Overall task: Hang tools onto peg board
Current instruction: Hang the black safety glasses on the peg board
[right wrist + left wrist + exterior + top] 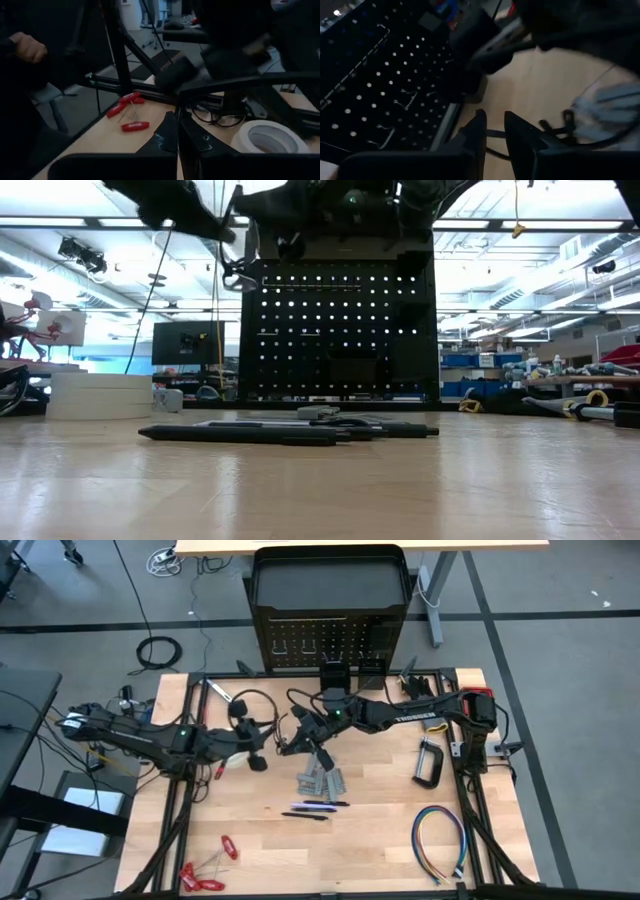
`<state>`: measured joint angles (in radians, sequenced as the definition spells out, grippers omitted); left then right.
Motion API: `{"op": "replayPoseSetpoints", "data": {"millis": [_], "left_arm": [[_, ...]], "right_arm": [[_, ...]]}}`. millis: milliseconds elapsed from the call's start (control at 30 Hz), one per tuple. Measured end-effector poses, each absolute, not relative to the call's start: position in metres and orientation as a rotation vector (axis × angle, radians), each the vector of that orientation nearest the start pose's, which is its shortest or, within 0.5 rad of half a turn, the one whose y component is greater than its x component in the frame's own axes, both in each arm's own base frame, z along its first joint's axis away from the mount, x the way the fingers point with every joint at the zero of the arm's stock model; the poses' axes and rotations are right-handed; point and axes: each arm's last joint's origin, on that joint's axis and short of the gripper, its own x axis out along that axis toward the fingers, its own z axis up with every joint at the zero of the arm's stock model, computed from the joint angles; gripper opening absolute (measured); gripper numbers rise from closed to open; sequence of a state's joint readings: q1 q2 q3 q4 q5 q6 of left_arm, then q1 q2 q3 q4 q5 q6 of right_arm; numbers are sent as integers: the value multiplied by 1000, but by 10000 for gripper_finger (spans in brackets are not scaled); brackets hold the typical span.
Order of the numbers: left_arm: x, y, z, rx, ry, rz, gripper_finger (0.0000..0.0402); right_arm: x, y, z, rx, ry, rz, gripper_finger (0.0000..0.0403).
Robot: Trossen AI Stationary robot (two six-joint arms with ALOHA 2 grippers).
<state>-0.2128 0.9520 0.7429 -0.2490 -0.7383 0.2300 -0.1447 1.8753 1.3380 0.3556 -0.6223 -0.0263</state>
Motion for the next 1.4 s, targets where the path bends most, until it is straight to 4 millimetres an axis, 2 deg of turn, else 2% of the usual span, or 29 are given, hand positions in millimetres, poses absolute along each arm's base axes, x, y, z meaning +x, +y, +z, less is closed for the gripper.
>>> {"op": "replayPoseSetpoints", "data": {"millis": [133,267,467,733,833,967,1100,1267,1400], "left_arm": [[186,-33,296,320,387,363,77],[185,-38,292,263,371,315,84],[203,-37,272,295,382,369,92],[219,-33,262,292,382,469,92],[220,-31,261,243,378,486,77],[221,-29,261,212,367,479,20],[222,-28,263,199,358,488,16],[221,-23,271,221,344,505,16],[213,-3,280,179,327,516,15]], "right_arm": [[429,-56,262,13,155,456,8],[429,-71,257,36,159,418,8],[426,-84,262,79,130,423,8],[422,-93,264,89,106,505,8],[422,-96,267,78,85,514,8],[422,-97,267,73,80,508,9],[421,-100,267,70,77,502,10],[417,-106,274,91,79,463,36],[402,-112,286,96,143,423,83]]}}
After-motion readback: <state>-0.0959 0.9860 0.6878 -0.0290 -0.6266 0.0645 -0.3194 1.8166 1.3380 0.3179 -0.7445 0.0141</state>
